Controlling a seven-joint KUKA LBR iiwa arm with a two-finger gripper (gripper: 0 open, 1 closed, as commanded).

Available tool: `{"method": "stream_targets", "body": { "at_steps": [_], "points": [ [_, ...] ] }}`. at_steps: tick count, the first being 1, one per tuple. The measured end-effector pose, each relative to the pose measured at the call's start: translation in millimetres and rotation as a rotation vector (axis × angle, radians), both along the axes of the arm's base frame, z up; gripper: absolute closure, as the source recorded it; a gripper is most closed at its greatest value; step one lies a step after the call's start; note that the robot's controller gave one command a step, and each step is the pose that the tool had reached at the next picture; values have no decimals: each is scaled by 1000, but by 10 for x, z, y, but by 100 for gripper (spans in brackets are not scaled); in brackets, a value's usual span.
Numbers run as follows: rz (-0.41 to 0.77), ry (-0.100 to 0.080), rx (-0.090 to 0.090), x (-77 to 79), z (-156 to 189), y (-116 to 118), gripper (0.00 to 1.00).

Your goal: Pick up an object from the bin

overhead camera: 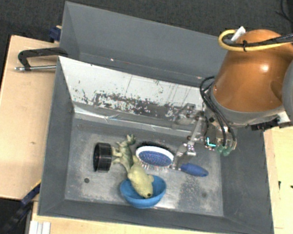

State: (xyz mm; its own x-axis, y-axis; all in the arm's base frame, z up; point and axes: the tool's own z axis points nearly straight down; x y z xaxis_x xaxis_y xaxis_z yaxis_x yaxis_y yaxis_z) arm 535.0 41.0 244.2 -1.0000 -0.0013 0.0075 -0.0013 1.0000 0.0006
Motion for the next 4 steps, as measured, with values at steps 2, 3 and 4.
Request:
{"method": "stream_targets", "body": {
  "at_steps": [2,3,4],
  "points": [
    [-51,-7,1,432,-947,99,0],
    [-123,-2,1,551,-1335,47,0],
    [-265,-7,1,592,-1701,68,0]
  ]
}}
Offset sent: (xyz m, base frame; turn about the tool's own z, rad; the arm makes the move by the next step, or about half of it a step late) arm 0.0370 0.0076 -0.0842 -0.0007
